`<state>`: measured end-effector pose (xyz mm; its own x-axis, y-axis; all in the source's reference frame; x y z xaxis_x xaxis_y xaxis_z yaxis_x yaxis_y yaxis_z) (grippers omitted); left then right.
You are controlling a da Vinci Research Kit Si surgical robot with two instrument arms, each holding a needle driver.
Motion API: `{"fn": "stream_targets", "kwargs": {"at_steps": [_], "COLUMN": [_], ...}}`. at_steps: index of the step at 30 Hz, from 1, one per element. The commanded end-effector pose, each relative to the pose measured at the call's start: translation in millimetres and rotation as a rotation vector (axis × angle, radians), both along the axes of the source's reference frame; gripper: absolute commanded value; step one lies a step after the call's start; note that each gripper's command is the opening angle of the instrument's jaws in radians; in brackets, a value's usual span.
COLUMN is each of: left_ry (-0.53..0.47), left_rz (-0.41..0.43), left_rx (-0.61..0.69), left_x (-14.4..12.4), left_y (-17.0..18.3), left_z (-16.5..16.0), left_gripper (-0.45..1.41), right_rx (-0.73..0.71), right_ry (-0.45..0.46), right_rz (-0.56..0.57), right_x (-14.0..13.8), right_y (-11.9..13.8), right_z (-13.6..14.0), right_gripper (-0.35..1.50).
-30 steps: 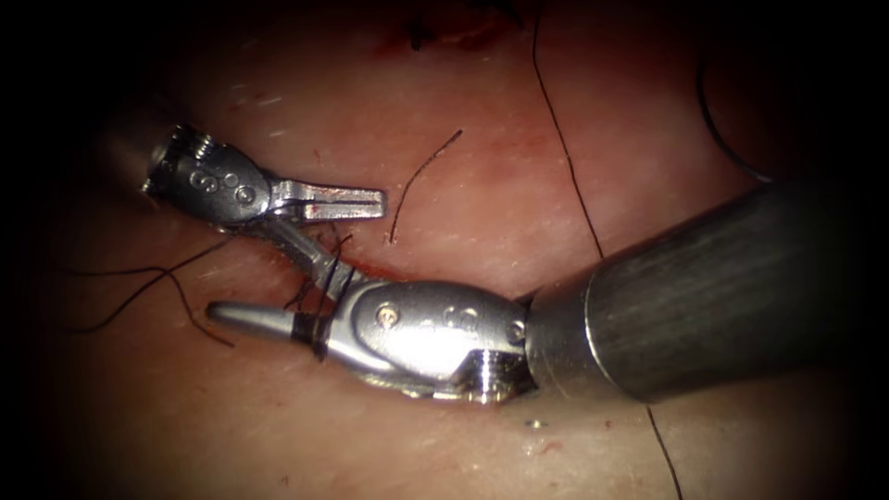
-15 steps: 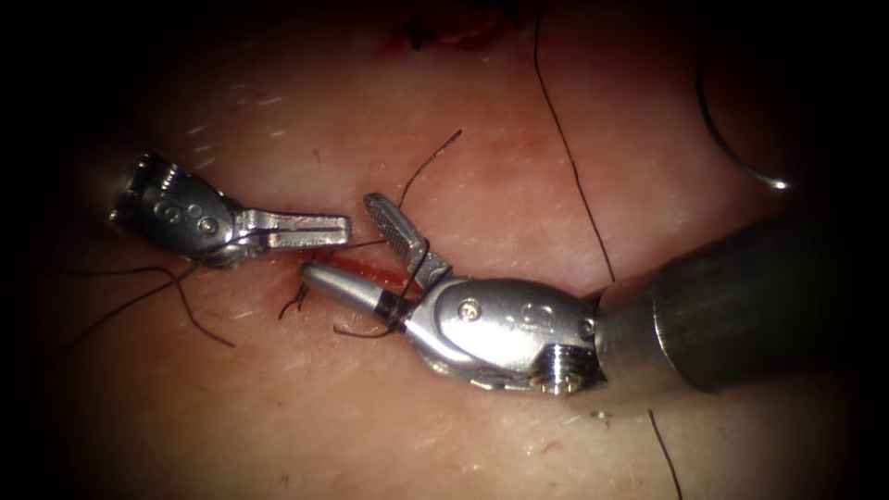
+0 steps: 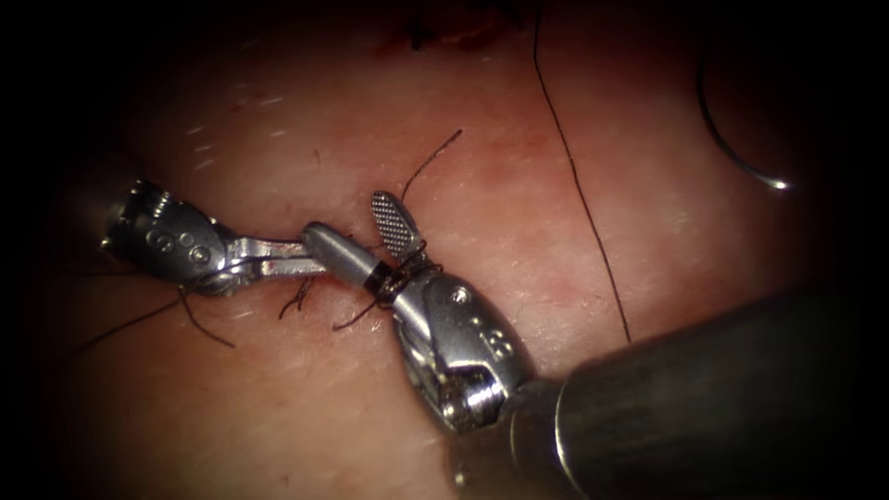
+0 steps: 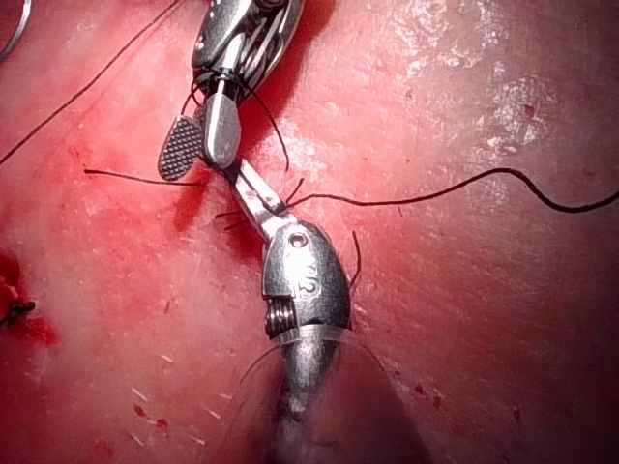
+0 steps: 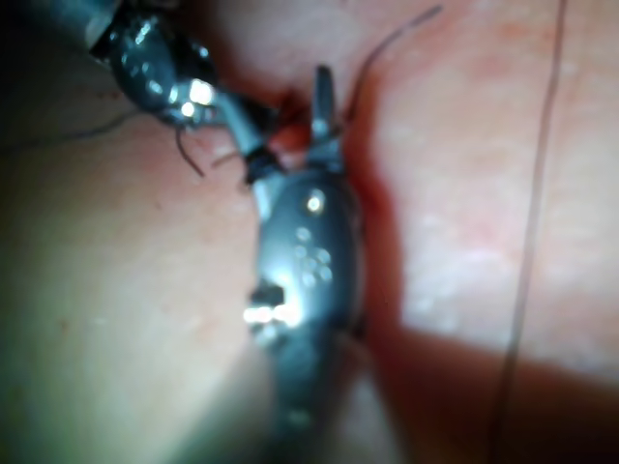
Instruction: Wound Closure
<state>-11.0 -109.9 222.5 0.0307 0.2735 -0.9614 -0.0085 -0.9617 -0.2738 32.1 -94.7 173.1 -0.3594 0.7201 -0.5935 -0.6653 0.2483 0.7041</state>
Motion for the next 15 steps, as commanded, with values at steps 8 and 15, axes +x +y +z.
{"fn": "stream_targets", "kwargs": {"at_steps": [8,15], "left_ry": [0.023,0.024], "left_rz": [0.013,0.009], "left_rx": [-0.011,-0.022], "left_x": [-1.7,-2.3], "left_y": [-2.2,-1.6], "left_z": [-0.6,-1.1], "left_gripper": [-0.45,-0.45], "right_rx": [0.012,0.028], "right_ry": [-0.095,-0.19], "right_rz": [0.019,0.07], "right_x": [-0.4,-2.2], "right_y": [-0.6,0.7], "right_z": [-1.0,-0.2], "right_gripper": [1.08,1.07]}}
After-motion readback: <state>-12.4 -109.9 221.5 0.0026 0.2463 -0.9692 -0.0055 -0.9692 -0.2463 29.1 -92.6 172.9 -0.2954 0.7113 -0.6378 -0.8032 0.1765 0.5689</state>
